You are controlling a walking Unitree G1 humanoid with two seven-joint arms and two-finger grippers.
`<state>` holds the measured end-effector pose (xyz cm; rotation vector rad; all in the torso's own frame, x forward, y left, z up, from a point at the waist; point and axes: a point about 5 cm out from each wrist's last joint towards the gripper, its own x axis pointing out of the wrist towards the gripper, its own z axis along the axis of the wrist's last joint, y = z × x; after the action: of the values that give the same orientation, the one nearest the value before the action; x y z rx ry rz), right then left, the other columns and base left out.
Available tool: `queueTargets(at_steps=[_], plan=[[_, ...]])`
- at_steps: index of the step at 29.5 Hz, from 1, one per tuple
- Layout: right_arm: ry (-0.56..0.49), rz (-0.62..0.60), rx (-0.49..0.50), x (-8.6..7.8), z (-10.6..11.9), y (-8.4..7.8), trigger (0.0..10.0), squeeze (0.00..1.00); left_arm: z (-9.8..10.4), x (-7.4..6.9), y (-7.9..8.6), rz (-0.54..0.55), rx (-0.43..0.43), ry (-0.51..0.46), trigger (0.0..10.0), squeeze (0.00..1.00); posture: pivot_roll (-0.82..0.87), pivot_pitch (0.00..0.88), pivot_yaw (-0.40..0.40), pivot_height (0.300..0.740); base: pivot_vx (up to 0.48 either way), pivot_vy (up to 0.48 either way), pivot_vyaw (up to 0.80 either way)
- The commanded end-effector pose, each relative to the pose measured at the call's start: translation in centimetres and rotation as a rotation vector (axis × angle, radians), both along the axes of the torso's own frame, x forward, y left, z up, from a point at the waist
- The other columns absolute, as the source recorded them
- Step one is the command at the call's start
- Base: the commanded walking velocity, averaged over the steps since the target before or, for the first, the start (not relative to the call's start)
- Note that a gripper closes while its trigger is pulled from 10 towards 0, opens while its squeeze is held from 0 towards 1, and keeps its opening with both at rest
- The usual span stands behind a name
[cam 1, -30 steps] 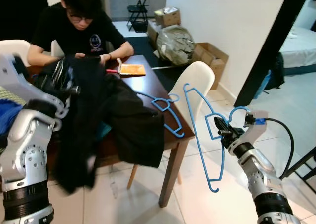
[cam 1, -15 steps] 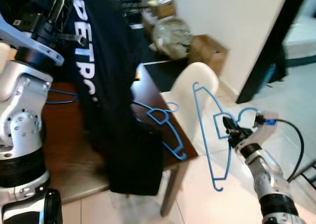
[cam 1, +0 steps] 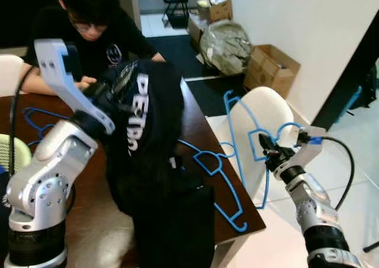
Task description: Hang hanger
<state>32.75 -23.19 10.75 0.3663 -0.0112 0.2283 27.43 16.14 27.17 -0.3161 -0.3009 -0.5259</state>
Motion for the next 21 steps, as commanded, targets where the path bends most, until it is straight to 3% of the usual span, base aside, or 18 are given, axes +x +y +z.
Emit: queueTargets(at_steps=[1, 7, 10, 15, 16, 17, 18, 20, 21], plan=[[0.011, -0.008, -0.005, -0.1, -0.3, -0.3, 10.0, 0.00, -0.5, -0.2, -0.4, -0.012, 0.031, 0.040, 10.0, 0.00, 0.04, 0.000, -0.015, 0.740, 0.000, 0.000, 0.00], [0.015, -0.009, -0.009, 0.0, -0.3, -0.4, 10.0, 0.00, -1.5, -0.6, -0.1, 0.024, -0.039, 0.118, 10.0, 0.00, 0.05, 0.000, -0.021, 0.740, 0.000, 0.000, 0.00], [0.019, -0.007, -0.011, 0.1, -0.3, -0.5, 10.0, 0.00, -2.0, -0.7, 0.7, 0.090, -0.177, 0.172, 10.0, 0.00, 0.05, 0.000, -0.022, 0.740, 0.000, 0.000, 0.00], [0.020, -0.007, -0.010, 0.1, -0.2, -0.6, 10.0, 0.00, -1.9, -1.0, 0.4, 0.065, -0.215, 0.174, 10.0, 0.00, 0.06, 0.000, -0.031, 0.740, 0.000, 0.000, 0.00], [0.022, -0.007, -0.008, 0.1, -0.2, -0.6, 10.0, 0.00, -1.0, -1.2, -0.6, 0.007, -0.209, 0.142, 10.0, 0.00, 0.07, 0.000, -0.035, 0.740, 0.000, 0.000, 0.00], [0.022, -0.007, -0.008, 0.1, -0.2, -0.6, 10.0, 0.00, -1.0, -1.2, -0.6, 0.007, -0.209, 0.142, 10.0, 0.00, 0.07, 0.000, -0.035, 0.740, 0.000, 0.000, 0.00], [0.022, -0.006, -0.006, 0.2, -0.2, -0.5, 10.0, 0.00, 0.6, -1.7, -2.0, -0.101, -0.218, 0.073, 10.0, 0.00, 0.07, 0.000, -0.034, 0.740, 0.000, 0.000, 0.00], [0.022, -0.006, -0.006, 0.2, -0.2, -0.5, 10.0, 0.00, 0.6, -1.7, -2.0, -0.101, -0.218, 0.073, 10.0, 0.00, 0.07, 0.000, -0.034, 0.740, 0.000, 0.000, 0.00], [0.022, -0.005, -0.004, 0.3, -0.2, -0.4, 10.0, 0.00, 2.4, -2.7, -3.4, -0.255, -0.238, -0.015, 10.0, 0.00, 0.05, 0.000, -0.025, 0.740, 0.000, 0.000, 0.00]])
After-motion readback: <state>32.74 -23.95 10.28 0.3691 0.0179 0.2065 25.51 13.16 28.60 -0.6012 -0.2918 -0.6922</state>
